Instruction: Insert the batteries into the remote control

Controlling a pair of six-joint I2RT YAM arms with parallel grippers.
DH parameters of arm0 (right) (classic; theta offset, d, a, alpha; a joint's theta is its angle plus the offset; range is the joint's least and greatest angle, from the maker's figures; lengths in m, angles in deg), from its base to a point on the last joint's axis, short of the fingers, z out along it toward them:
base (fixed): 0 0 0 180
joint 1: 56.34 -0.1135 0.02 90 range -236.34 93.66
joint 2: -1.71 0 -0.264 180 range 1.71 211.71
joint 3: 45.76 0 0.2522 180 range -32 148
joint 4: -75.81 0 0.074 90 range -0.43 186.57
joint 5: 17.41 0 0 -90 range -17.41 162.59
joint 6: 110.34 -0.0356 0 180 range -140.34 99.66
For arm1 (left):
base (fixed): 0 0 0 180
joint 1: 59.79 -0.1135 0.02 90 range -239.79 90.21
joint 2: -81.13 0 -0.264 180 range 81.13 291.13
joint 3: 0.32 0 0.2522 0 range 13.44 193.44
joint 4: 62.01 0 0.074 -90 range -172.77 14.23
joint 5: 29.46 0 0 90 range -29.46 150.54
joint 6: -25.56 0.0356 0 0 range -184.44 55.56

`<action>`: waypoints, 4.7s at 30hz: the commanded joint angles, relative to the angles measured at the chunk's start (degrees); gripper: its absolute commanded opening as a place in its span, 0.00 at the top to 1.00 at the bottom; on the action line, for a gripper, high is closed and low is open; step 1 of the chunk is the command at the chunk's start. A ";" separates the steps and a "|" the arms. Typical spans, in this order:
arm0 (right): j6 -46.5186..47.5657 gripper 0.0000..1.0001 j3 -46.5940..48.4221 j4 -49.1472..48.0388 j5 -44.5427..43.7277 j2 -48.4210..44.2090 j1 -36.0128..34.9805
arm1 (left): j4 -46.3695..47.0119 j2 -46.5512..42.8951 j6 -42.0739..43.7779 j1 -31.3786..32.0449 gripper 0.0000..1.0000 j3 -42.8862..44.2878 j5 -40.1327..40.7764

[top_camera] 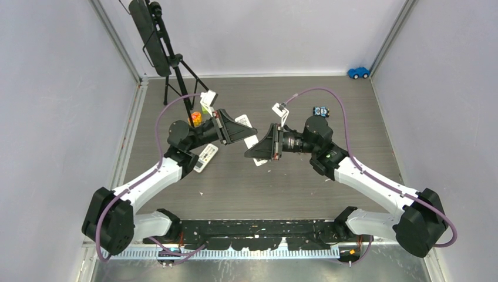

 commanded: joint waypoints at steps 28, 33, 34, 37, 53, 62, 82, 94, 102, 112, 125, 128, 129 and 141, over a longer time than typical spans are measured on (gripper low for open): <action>19.68 0.50 8.74 48.71 -61.95 19.21 17.45 | -37.94 1.78 34.86 1.01 1.00 2.53 19.12; 20.92 0.60 9.29 46.86 -57.68 21.39 18.08 | -37.67 2.47 34.78 1.01 1.00 2.79 18.52; 21.18 0.60 9.53 46.65 -57.01 21.39 18.06 | -37.75 2.47 34.85 1.01 1.00 2.81 18.43; 21.67 0.60 9.95 45.89 -55.05 21.07 18.07 | -37.97 2.17 34.95 1.01 1.00 2.82 18.51; 30.91 0.58 13.88 42.14 -52.66 28.97 17.93 | -37.24 0.64 35.24 1.01 1.00 2.03 16.74; 31.74 0.64 16.20 42.87 -51.22 35.19 17.59 | -35.91 0.61 34.69 1.01 1.00 1.76 14.83; 25.34 1.00 9.40 38.84 -51.73 7.60 6.07 | -23.92 -1.58 31.50 1.01 1.00 -1.66 9.17; 19.01 1.00 3.44 21.67 -44.25 -14.46 -4.20 | -15.44 1.67 14.40 0.88 1.00 0.50 7.31; 23.36 1.00 4.17 20.03 -43.95 -12.45 -8.95 | -16.43 2.58 10.29 0.24 1.00 4.56 3.89; 25.48 1.00 6.10 20.93 -43.48 -8.80 -10.12 | -11.41 5.75 -0.15 -2.69 1.00 4.92 1.69; 29.41 0.96 7.02 22.03 -46.29 -6.45 -11.53 | -5.81 6.37 -5.30 -3.63 1.00 4.09 0.02; 29.65 0.95 6.47 19.73 -46.29 -6.39 -11.84 | -5.97 6.16 -5.44 -3.63 1.00 4.21 -0.09; 29.67 0.95 6.07 18.74 -46.29 -6.50 -11.88 | -5.98 6.19 -5.40 -3.61 1.00 4.22 -0.15; 28.21 0.89 2.04 12.17 -48.05 -5.88 -12.24 | -6.18 7.00 -5.21 -3.61 1.00 4.14 -1.02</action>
